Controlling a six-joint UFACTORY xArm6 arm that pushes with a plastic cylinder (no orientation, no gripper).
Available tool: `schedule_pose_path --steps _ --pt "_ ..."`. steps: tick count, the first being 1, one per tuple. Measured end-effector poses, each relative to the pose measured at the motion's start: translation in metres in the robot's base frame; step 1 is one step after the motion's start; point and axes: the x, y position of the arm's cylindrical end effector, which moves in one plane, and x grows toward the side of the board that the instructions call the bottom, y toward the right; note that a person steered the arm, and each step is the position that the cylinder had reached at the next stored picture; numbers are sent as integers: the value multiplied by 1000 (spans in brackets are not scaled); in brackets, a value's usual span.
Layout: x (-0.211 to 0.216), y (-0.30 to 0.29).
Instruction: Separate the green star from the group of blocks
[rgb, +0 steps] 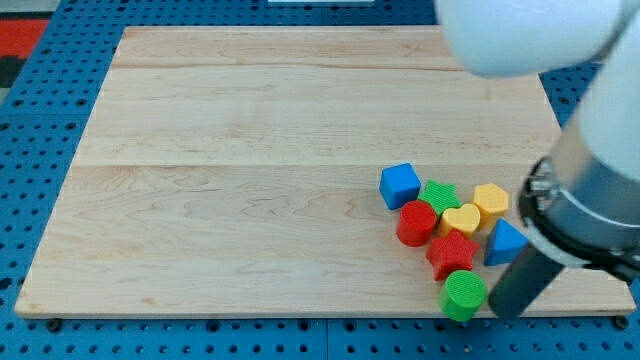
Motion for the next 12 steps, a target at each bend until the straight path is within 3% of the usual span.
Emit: schedule_pose_path --steps 3,4,6,7,9,12 --pt "-2 -128" --pt "-54 -144" --pt "-62 -168" --pt "-62 -162" --pt "-86 -86" --pt "-91 -24"
